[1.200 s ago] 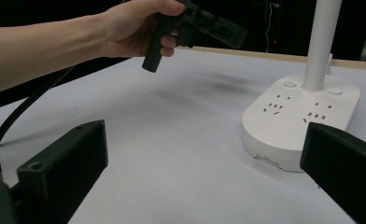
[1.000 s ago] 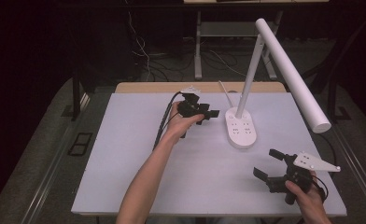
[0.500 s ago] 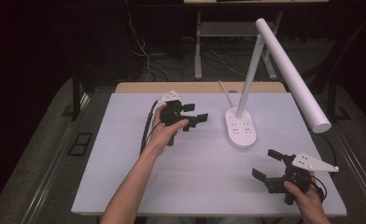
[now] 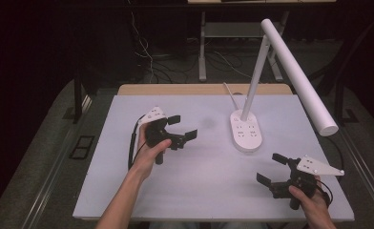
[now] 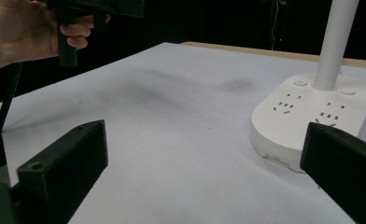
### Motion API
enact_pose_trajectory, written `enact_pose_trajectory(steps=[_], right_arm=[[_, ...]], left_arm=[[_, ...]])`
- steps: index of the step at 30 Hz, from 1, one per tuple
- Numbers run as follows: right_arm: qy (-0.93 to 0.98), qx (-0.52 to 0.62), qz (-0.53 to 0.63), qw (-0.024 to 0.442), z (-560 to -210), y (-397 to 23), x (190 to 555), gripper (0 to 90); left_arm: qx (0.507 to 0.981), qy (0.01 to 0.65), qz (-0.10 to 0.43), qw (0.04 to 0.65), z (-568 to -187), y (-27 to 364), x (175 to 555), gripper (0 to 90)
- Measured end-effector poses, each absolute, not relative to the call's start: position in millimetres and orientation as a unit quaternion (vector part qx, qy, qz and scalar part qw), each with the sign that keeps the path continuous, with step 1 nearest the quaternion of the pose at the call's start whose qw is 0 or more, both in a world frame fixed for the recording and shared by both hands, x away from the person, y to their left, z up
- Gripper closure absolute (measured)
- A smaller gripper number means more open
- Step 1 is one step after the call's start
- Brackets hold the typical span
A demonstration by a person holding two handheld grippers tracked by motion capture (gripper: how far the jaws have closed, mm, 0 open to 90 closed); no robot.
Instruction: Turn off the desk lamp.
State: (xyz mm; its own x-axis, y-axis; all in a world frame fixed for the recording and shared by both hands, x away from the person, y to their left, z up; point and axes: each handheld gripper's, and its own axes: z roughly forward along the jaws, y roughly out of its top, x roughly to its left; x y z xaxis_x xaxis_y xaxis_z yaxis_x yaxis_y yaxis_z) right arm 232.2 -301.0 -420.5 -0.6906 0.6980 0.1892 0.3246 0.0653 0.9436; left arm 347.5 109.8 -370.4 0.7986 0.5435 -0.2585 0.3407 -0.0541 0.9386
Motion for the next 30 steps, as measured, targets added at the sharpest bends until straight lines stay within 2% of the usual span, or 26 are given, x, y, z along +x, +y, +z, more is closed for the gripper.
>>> enact_pose_trajectory(steps=[13,30], right_arm=[[0.712,0.359,0.582,0.161,-420,-300,232,0.7],[0.713,0.359,0.58,0.164,-421,-299,232,0.7]], left_arm=[[0.711,0.283,0.094,0.637,-373,140,310,0.0],[0.711,0.291,0.095,0.633,-389,173,279,0.0]])
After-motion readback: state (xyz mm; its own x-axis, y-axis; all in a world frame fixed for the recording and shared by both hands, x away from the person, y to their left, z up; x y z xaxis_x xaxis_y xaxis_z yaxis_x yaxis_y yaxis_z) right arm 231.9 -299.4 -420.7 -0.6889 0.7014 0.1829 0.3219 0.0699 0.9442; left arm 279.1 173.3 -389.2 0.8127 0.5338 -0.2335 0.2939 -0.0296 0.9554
